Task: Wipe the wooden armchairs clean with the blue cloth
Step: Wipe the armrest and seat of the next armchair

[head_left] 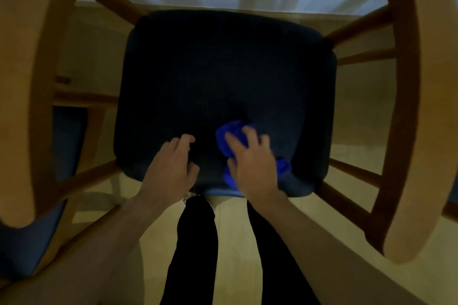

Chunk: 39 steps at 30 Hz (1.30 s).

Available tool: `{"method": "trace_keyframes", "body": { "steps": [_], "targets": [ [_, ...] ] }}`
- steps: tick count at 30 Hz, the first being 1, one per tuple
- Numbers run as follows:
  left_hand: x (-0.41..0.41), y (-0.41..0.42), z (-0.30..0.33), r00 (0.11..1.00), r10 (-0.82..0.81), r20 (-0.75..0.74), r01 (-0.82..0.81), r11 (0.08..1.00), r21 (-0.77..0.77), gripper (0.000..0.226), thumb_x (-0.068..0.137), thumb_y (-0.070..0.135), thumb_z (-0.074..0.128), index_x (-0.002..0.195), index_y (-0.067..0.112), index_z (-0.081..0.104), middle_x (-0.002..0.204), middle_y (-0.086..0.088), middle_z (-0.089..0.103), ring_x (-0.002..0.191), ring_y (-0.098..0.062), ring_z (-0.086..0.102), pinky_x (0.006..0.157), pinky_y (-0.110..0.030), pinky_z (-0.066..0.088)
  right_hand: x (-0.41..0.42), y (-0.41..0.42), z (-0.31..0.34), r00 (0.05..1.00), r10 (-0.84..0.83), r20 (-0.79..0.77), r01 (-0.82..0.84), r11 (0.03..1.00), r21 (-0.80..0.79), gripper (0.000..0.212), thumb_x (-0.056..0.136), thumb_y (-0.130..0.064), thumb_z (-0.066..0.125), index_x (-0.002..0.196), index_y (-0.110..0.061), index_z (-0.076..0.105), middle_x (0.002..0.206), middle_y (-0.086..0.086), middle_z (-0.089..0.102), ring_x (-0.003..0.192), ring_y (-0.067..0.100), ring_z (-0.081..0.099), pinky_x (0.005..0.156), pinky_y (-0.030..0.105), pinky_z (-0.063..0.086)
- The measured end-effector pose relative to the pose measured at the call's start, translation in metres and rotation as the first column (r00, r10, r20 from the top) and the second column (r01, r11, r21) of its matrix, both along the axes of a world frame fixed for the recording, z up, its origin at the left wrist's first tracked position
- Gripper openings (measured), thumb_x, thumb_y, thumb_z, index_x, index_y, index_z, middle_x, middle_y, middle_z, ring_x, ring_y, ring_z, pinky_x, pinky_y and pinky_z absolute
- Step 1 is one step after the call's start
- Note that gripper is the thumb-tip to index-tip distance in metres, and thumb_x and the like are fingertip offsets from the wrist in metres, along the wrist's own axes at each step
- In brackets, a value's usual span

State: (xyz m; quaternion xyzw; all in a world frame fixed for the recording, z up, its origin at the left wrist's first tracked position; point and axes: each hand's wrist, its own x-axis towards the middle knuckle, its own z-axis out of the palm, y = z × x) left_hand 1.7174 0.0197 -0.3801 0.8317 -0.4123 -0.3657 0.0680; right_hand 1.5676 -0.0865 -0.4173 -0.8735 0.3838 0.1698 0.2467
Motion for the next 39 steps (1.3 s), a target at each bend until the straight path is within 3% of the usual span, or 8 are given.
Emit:
{"method": "trace_keyframes", "body": {
  "steps": [4,6,8,12,15,20,28,39],
  "targets": [
    [0.008,0.010,0.012,1.000,-0.011,-0.007,0.011,0.999,0.042,0.048,0.088,0.015,0.059,0.133,0.014,0.042,0.115,-0.004,0.053,0.102,-0.020,0.048,0.085,-0.037,0.046,-0.037,0.019,0.009,0.993,0.112,0.048,-0.121,0.960,0.251,0.047,0.093,-0.039,0.054,0.139,-0.038,0.042,0.142,-0.002,0.029,0.120,0.025,0.040,0.086,0.038,0.052],
    [0.008,0.013,0.014,1.000,0.013,-0.018,-0.012,0.999,0.046,0.048,0.088,0.016,0.059,0.133,0.016,0.041,0.115,-0.002,0.052,0.103,-0.018,0.047,0.086,-0.035,0.044,-0.051,0.005,0.015,0.994,-0.041,0.097,0.006,0.941,0.339,0.048,0.092,-0.037,0.056,0.138,-0.039,0.045,0.138,-0.006,0.035,0.118,0.020,0.044,0.091,0.035,0.049],
    [0.005,0.015,0.014,0.998,0.036,-0.044,-0.034,0.999,0.036,0.049,0.088,0.015,0.060,0.133,0.016,0.041,0.116,-0.001,0.051,0.105,-0.018,0.046,0.089,-0.035,0.044,-0.060,-0.021,0.021,0.958,-0.257,0.127,0.214,0.937,0.278,0.052,0.092,-0.035,0.057,0.141,-0.039,0.043,0.140,-0.007,0.034,0.120,0.017,0.047,0.096,0.032,0.045],
    [-0.005,0.019,0.009,0.996,0.072,-0.049,-0.072,0.997,0.006,0.050,0.085,0.014,0.061,0.131,0.017,0.043,0.113,0.000,0.052,0.103,-0.017,0.046,0.087,-0.034,0.044,-0.041,-0.089,0.026,0.751,-0.589,0.299,0.594,0.800,0.083,0.056,0.094,-0.031,0.059,0.145,-0.033,0.036,0.145,0.005,0.034,0.121,0.019,0.046,0.100,0.036,0.043],
    [-0.008,0.022,0.005,0.993,0.106,-0.059,-0.108,0.994,-0.025,0.050,0.084,0.016,0.061,0.130,0.021,0.042,0.113,0.003,0.052,0.102,-0.013,0.045,0.085,-0.029,0.041,-0.006,-0.153,0.022,0.602,-0.691,0.400,0.716,0.689,0.114,0.060,0.097,-0.038,0.055,0.150,-0.030,0.028,0.152,0.008,0.031,0.130,0.020,0.041,0.105,0.040,0.039],
    [0.001,0.017,0.000,0.969,0.236,-0.077,-0.243,0.965,-0.094,0.052,0.085,0.015,0.062,0.131,0.025,0.040,0.110,0.013,0.046,0.100,0.000,0.036,0.082,-0.023,0.035,0.040,-0.184,-0.002,0.736,-0.677,0.028,0.677,0.734,-0.043,0.073,0.094,-0.052,0.053,0.155,-0.034,0.018,0.162,0.014,0.009,0.145,0.042,0.013,0.114,0.059,0.025],
    [0.035,0.033,-0.004,0.893,0.420,-0.161,-0.438,0.894,-0.097,0.055,0.086,0.015,0.064,0.133,0.030,0.038,0.114,0.015,0.048,0.108,0.000,0.039,0.088,-0.023,0.032,0.074,-0.196,-0.009,0.693,-0.712,0.111,0.720,0.678,-0.145,0.054,0.095,-0.027,0.057,0.146,-0.021,0.039,0.152,0.016,0.032,0.135,0.042,0.032,0.108,0.047,0.033],
    [0.074,0.040,-0.009,0.850,0.501,-0.164,-0.519,0.850,-0.093,0.053,0.088,0.007,0.062,0.134,0.019,0.042,0.115,0.008,0.050,0.112,-0.014,0.045,0.093,-0.032,0.039,0.236,-0.151,-0.009,0.914,-0.392,0.109,0.404,0.906,-0.127,0.042,0.091,-0.022,0.055,0.133,-0.019,0.053,0.137,0.012,0.048,0.125,0.036,0.040,0.097,0.039,0.040]
  ]
}}
